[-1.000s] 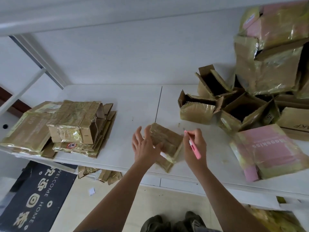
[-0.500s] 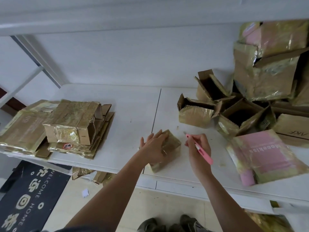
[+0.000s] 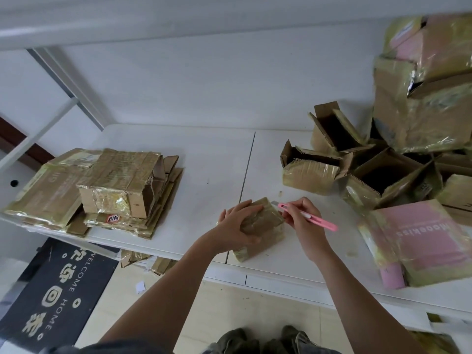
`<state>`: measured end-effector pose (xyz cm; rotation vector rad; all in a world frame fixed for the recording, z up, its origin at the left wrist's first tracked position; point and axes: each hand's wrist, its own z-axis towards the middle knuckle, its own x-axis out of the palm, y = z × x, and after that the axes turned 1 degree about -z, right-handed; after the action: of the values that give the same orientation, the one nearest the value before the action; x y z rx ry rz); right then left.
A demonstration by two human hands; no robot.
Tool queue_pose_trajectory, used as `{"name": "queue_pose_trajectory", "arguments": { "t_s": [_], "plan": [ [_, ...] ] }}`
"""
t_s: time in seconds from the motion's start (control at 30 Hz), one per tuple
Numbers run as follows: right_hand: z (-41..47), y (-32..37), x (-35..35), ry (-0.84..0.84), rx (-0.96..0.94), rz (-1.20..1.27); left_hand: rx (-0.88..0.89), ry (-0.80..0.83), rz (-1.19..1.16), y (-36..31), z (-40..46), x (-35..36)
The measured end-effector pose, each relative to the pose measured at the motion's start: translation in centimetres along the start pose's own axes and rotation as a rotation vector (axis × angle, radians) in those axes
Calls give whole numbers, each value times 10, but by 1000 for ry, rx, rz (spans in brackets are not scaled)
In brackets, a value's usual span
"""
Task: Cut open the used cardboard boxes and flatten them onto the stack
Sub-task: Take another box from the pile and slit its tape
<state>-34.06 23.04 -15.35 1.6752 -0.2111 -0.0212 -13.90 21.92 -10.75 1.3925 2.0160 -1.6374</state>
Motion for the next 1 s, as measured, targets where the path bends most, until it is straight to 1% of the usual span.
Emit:
{"name": "queue_pose_trajectory", "arguments": {
  "t_s": [0.13, 0.3, 0.4, 0.8, 0.93, 1.0],
  "plan": [
    [5, -2, -3, 35, 48, 27, -14, -68, 15, -2, 1, 5],
    [14, 4, -5, 89, 177, 160, -24, -124, 61, -4, 2, 10],
    [17, 10, -10, 140, 199, 185, -58, -163, 93, -4, 3, 14],
    [-2, 4, -45, 210, 184, 167, -85, -173, 117, -7, 8, 16],
    [-4, 8, -46, 228, 116, 28, -82, -199, 116, -5, 8, 17],
    [-5, 9, -47, 160, 35, -70, -98, -222, 133, -6, 7, 15]
  ]
}}
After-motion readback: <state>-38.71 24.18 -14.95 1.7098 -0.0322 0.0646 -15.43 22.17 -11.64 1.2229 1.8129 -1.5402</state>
